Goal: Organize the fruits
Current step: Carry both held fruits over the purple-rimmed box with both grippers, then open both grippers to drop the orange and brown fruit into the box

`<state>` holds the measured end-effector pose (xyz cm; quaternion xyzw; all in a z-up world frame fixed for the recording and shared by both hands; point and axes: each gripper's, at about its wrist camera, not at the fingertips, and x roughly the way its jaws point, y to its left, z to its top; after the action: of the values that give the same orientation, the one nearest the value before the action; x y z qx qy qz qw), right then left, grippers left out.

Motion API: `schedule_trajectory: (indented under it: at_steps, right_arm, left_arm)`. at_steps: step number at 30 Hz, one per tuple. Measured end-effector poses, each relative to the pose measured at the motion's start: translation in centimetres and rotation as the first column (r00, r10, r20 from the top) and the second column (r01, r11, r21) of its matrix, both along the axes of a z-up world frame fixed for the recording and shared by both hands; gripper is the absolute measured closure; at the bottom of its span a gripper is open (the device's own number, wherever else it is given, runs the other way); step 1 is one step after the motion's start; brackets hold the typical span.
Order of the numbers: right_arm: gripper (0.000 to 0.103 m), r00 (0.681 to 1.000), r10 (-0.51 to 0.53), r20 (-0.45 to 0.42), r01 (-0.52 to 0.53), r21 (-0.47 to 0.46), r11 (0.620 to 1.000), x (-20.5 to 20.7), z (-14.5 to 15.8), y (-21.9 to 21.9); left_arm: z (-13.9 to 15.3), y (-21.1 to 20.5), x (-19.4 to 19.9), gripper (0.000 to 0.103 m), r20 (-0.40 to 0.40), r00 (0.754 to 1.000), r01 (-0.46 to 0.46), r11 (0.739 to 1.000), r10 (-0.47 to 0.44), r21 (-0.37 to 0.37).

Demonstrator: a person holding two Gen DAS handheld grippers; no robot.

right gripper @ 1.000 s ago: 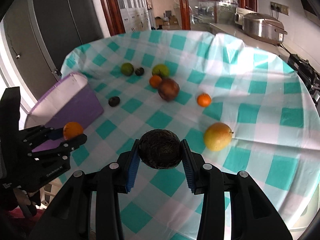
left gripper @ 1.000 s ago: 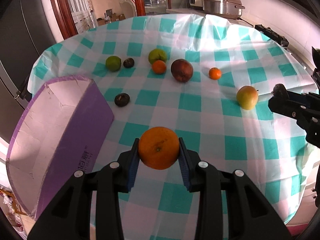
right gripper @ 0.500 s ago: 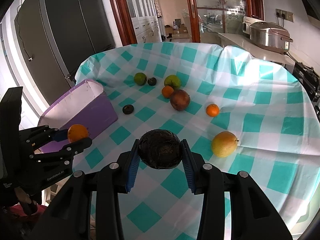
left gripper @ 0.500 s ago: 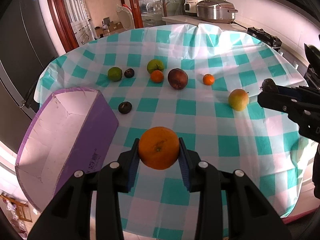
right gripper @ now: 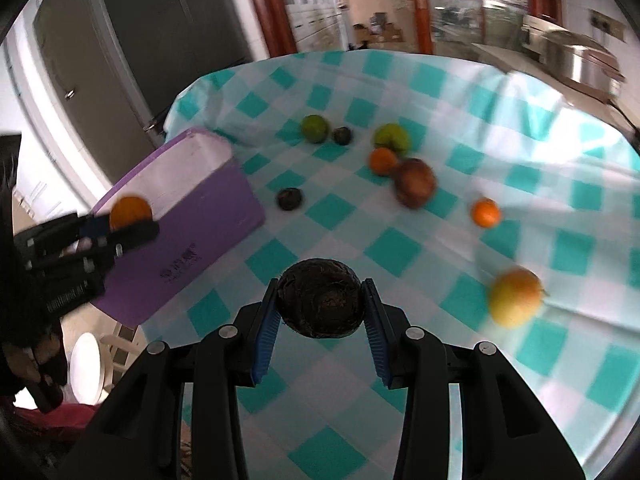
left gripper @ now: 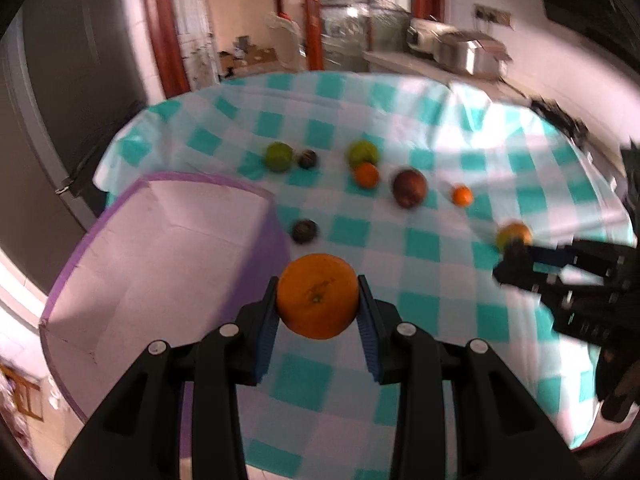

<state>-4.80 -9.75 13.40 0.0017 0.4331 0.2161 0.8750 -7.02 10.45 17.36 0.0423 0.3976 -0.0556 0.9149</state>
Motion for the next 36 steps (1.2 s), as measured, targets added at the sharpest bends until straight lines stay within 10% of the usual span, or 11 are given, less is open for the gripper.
schedule_trajectory:
  at_steps: [10,19,29,36]
  right_arm:
    - [0.063,0.966,0.260,-0.006,-0.259,0.058,0.964,6.4,2.8,13.4]
    - [0.063,0.874,0.470,-0.123,-0.481,-0.081,0.873,10.6,0.7,27.1]
    - [0.063,0.765,0.511,-0.393,-0.641,-0.377,0.669,13.1,-7.4,36.0]
    - [0.061,0.772,0.461,-0.436,-0.624,-0.389,0.677,13.0,-9.1,35.8]
  left_arm:
    - [2.2,13.6,2.2,0.066,0.051,0.963,-0.261,0.962,0.266,-0.082]
    - [-1.8,21.4,4.4,0.066,-0.192,0.921,-0.352,0.935,0.338,-0.043]
    - [-9.3,26.0,7.4,0.065,-0.546,0.734,-0.463,0.886,0.402,0.030]
    - [-10.8,26.8,7.3,0.057,-0.582,0.712,-0.464,0.885,0.393,0.030]
